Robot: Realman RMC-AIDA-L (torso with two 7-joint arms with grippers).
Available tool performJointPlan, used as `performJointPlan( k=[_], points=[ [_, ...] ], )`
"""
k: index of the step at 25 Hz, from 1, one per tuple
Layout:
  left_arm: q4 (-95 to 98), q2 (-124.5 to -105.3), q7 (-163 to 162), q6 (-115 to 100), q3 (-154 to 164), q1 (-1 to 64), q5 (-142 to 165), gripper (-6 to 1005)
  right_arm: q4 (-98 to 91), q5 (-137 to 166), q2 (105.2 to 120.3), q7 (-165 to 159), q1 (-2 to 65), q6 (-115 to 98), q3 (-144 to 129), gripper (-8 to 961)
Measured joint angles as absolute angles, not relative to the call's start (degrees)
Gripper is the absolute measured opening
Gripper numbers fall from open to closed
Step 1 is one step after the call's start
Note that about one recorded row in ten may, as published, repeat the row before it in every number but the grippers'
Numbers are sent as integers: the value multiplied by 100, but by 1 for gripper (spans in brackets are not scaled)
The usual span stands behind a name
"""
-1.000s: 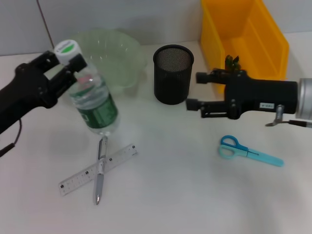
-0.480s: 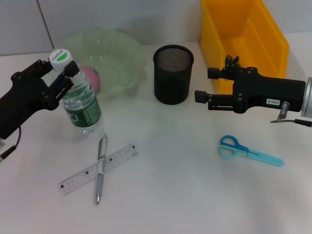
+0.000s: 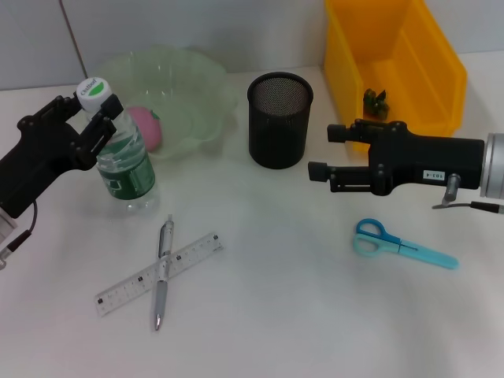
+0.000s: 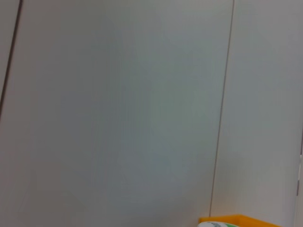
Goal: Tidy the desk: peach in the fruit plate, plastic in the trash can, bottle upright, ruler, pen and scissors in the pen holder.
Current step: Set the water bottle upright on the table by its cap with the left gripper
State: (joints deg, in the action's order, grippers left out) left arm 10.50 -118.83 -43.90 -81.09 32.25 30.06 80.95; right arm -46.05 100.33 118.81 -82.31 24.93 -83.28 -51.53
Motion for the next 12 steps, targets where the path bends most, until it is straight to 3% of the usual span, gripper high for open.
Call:
performJointPlan(
  k=[12],
  points=[
    [1013,-11883,-4423,-7813,3225,3106,8094,456,-4645,10629,11874,-8443,2624,-8411,-5169,828]
  ],
)
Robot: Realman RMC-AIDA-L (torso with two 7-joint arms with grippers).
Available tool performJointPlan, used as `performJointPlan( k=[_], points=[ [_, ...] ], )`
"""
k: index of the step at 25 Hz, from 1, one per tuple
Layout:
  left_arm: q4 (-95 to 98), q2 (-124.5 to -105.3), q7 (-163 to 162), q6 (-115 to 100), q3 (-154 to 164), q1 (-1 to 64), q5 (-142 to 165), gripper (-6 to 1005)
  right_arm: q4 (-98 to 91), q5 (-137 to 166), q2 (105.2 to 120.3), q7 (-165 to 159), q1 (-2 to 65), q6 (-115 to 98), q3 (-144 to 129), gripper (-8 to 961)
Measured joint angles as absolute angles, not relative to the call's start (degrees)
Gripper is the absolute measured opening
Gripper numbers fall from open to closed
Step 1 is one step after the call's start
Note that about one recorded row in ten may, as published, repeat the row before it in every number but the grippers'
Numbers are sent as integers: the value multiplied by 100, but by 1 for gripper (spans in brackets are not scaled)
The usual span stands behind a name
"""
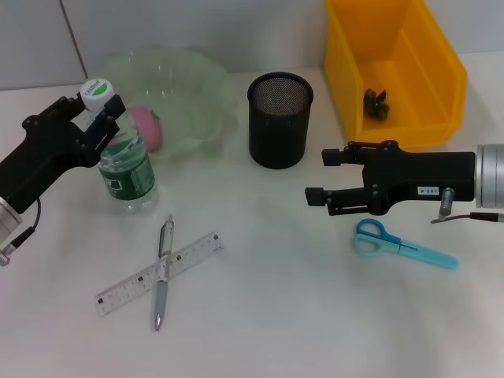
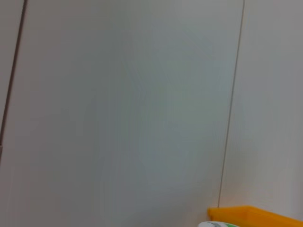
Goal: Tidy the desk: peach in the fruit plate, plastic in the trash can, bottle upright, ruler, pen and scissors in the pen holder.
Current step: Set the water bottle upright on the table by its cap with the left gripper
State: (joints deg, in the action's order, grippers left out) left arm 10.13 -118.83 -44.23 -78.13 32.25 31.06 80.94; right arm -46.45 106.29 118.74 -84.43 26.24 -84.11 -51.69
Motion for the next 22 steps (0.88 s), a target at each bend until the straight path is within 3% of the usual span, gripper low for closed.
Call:
performJointPlan(
  k=[22],
  points=[
    [904,-11882,-4368,-7696,3269,3129,8095,460,-4658,10635,11847,-8460,2646,-8411,-5168,826]
  ],
)
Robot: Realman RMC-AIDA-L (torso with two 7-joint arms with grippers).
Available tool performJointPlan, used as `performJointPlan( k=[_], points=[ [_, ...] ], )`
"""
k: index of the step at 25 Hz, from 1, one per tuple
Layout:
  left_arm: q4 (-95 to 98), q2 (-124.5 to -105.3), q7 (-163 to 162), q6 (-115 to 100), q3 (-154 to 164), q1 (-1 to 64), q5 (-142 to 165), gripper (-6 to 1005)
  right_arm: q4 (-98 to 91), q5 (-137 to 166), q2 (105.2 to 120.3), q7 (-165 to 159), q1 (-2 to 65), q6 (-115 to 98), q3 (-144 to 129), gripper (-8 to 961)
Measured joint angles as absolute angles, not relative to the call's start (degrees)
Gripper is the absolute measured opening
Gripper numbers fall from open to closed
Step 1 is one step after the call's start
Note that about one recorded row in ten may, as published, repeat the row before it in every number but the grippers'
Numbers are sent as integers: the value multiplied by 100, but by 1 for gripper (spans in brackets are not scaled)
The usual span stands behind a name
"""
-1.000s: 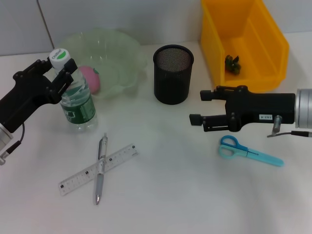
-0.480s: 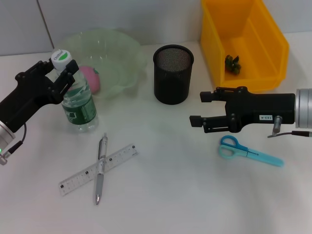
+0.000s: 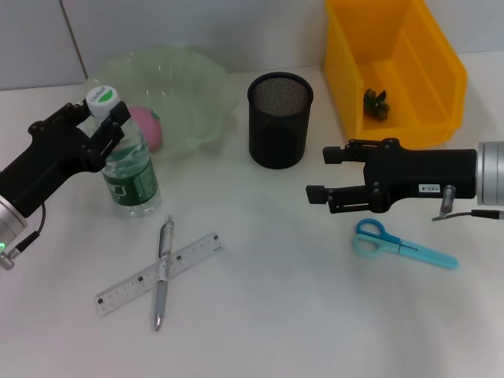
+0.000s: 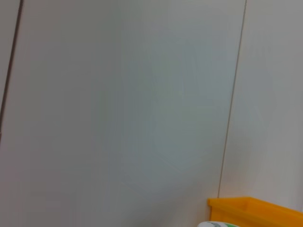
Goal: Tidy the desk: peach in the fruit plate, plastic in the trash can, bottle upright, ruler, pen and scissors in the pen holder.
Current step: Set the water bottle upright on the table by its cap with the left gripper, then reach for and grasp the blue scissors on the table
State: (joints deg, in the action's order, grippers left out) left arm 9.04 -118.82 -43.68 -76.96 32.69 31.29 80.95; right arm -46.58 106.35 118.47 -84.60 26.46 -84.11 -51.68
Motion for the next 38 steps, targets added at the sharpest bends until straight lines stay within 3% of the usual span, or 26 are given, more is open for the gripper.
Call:
performJointPlan(
  k=[24,38],
  points=[
    [899,-11882,-4377,-7739,3267,3098,8093,465,-4660,10634,11855,-8472,2654,-8411,-5168,826],
    [948,-11855,-4515,-8004,3295,3045,8130,597,-4667,10634,11864,-8481,2655,-8414,-5168,826]
  ],
)
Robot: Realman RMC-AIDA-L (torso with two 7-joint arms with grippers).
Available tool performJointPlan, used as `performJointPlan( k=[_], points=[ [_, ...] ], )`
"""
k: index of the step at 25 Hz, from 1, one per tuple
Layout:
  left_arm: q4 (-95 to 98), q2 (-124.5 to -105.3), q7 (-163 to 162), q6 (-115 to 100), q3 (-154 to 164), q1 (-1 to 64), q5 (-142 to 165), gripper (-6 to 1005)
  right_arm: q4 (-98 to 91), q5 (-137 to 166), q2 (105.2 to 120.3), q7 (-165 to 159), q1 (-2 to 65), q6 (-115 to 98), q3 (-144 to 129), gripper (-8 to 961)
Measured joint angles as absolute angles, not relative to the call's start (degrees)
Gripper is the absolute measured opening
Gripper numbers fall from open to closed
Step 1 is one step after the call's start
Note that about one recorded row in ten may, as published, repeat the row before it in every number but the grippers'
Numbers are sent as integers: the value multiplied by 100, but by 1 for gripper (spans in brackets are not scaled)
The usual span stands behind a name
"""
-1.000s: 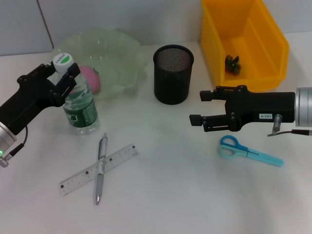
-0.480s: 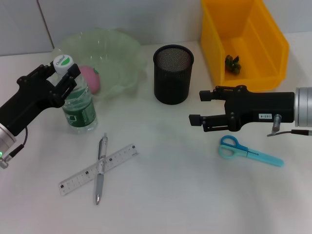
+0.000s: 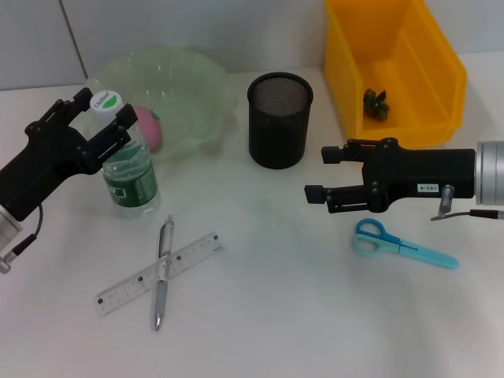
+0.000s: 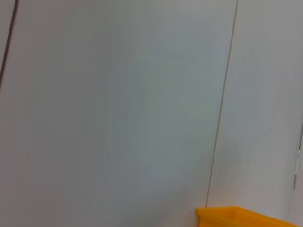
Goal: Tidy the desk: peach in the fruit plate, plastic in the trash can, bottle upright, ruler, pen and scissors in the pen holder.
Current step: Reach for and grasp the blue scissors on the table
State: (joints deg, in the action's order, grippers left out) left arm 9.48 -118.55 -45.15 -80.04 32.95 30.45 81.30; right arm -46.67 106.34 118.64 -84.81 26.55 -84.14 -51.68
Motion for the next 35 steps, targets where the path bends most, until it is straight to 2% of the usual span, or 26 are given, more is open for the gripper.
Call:
performJointPlan(
  k=[1,6,11,16,21,25,26,28,29,32,33,35],
  points=[
    [957,-11853,-4539,-8089,3297,3014,8131,606,-4667,10634,11864,-8481,2654,-8419,-5167,826],
    [1488,-11823,-5246,-8476,3387,2732,8156,829,-4673,10634,11863,-8481,2655,-8499,-5143,825],
    [2341,-11759,-6397,-8871,3989,2347,8166,840,-4700,10634,11850,-8481,2652,-8586,-5119,825],
    [3628,-11537,-7783,-9263,5313,1859,8176,840,-4729,10634,11789,-8476,2627,-8811,-5156,825],
    [4481,-11366,-8560,-9431,6067,1697,8468,840,-4729,10659,11752,-8430,2601,-8976,-5158,825],
    [4639,-11366,-8663,-9481,6105,1703,8665,840,-4729,10861,11725,-8417,2608,-9116,-5126,825],
    [5007,-11481,-8876,-9557,6091,1751,9297,840,-4731,10915,11714,-8416,2612,-9157,-5140,825],
    [5007,-11481,-8876,-9557,6091,1751,9297,840,-4734,10932,11709,-8415,2610,-9180,-5152,825],
    [5334,-11661,-9111,-9546,6051,1822,9905,840,-4736,10941,11705,-8414,2609,-9205,-5160,825],
    [5334,-11661,-9111,-9546,6051,1822,9905,840,-4743,10982,11704,-8408,2610,-9312,-5162,826],
    [5533,-11823,-9187,-9471,6039,1883,10345,840,-4744,11010,11703,-8408,2615,-9343,-5161,826],
    [5453,-11855,-8985,-9340,6081,1896,10355,840,-4746,11081,11704,-8407,2633,-9373,-5161,826]
  ],
)
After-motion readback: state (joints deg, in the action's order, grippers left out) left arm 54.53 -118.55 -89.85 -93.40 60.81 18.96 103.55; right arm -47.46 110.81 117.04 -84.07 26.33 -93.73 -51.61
